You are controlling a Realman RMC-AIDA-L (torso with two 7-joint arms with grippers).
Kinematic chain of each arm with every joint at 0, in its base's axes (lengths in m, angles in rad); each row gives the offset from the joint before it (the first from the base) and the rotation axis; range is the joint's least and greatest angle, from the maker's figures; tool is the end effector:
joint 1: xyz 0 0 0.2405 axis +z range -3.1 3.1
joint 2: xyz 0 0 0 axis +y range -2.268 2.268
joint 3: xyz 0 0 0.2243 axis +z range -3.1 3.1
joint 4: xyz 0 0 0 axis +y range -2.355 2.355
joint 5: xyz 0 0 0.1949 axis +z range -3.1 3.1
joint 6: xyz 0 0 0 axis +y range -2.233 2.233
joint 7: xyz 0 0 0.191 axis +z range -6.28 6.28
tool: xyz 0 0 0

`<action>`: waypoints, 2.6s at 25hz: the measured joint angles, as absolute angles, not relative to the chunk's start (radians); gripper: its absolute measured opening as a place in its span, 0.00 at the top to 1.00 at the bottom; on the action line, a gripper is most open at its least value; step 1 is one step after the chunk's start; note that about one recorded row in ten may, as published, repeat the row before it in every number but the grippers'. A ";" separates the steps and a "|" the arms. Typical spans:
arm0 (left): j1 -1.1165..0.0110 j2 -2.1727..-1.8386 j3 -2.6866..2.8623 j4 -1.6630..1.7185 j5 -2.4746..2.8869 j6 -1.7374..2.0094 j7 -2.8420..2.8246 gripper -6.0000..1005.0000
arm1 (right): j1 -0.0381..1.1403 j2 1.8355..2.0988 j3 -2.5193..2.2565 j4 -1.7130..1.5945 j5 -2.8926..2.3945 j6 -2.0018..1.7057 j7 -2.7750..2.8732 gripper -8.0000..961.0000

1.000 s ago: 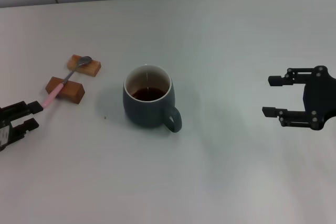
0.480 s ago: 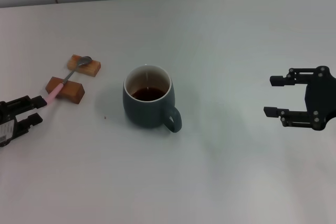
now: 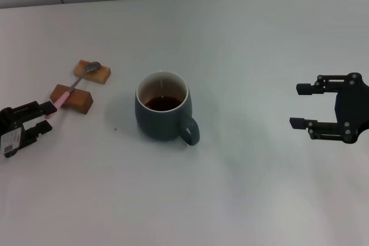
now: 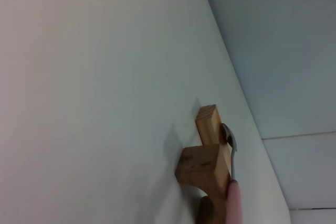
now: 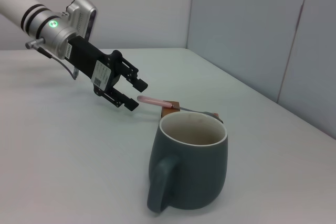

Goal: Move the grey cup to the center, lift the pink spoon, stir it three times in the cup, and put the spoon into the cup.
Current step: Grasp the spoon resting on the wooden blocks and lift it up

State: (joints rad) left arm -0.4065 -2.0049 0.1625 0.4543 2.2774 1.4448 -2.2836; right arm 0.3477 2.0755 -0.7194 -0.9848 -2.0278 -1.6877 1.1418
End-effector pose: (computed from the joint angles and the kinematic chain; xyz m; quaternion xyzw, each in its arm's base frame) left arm -0.3260 0.2926 0.0066 -0.5632 -0.7455 -0.3315 0.1310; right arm 0.2374 0.2906 0.0182 -0.9693 0.0434 0.1567 0.1842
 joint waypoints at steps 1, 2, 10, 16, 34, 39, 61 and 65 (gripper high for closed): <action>-0.407 -2.005 0.163 0.454 2.277 1.445 -2.284 0.43 | 0.348 2.075 -0.719 -0.985 -2.028 -1.688 1.142 0.32; -0.407 -2.005 0.163 0.454 2.277 1.445 -2.284 0.43 | 0.348 2.075 -0.719 -0.985 -2.028 -1.688 1.142 0.32; -0.403 -2.007 0.161 0.409 2.250 1.428 -2.286 0.43 | 0.345 2.075 -0.718 -0.985 -2.028 -1.689 1.144 0.32; -0.398 -2.007 0.161 0.403 2.231 1.417 -2.286 0.43 | 0.345 2.075 -0.718 -0.989 -2.028 -1.689 1.145 0.32; -0.386 -2.020 0.161 0.361 2.183 1.390 -2.310 0.43 | 0.342 2.075 -0.705 -0.996 -2.028 -1.689 1.147 0.32; -0.378 -2.024 0.161 0.349 2.164 1.381 -2.311 0.43 | 0.341 2.075 -0.702 -0.996 -2.028 -1.689 1.147 0.32; -0.375 -2.035 0.161 0.347 2.146 1.380 -2.322 0.46 | 0.340 2.075 -0.695 -0.997 -2.028 -1.689 1.141 0.32; -0.374 -2.034 0.160 0.347 2.139 1.381 -2.324 0.51 | 0.340 2.075 -0.695 -0.997 -2.028 -1.689 1.141 0.32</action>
State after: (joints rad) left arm -0.3742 -2.0343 0.1599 0.3467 2.1391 1.3808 -2.3236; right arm 0.3405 2.0754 -0.6947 -0.9971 -2.0279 -1.6889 1.1408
